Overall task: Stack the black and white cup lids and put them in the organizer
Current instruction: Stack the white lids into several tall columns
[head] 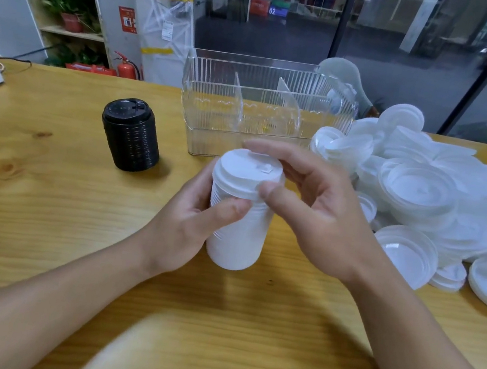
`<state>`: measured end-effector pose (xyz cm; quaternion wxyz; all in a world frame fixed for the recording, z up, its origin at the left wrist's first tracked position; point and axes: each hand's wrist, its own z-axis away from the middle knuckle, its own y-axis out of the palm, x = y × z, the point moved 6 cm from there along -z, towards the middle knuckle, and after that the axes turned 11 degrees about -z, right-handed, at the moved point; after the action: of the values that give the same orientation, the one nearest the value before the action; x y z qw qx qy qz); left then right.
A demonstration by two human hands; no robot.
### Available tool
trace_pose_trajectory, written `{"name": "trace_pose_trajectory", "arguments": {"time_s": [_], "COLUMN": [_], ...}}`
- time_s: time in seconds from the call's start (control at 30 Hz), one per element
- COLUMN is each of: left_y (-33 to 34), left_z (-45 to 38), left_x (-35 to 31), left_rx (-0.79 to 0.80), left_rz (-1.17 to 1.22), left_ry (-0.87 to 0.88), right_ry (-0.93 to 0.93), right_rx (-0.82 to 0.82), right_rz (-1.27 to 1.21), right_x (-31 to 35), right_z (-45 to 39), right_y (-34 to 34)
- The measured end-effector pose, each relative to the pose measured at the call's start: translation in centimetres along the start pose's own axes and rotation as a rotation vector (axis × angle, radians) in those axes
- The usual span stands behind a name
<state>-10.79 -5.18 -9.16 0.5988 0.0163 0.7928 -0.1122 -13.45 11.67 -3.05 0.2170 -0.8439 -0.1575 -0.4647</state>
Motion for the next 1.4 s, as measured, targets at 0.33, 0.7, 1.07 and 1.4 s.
{"name": "trace_pose_trajectory", "arguments": {"time_s": [0.33,0.7,1.07,1.4], "left_y": [-0.1,0.0,-0.2,-0.9], "left_z": [-0.1,0.0,0.0,0.0], "left_x": [-0.1,-0.7,-0.6,-0.5], "left_rx": [0.031,0.025,0.038,-0.052], "left_rz": [-0.027,-0.059,-0.088,-0.111], "left_ry": [0.015,0.016,0.010,0.031], "right_ry": [0.034,-0.017,0.005,0.228], "right_rx": [-0.060,-0.020,0.067,-0.126], "right_rz": [-0.103,0.016,0.039,0.507], "right_x": [-0.6,-0.3,0.0,-3.1], "right_z": [-0.2,0.0,-0.2,0.8], "right_y": [-0.1,0.2,-0.1,-3.9]}}
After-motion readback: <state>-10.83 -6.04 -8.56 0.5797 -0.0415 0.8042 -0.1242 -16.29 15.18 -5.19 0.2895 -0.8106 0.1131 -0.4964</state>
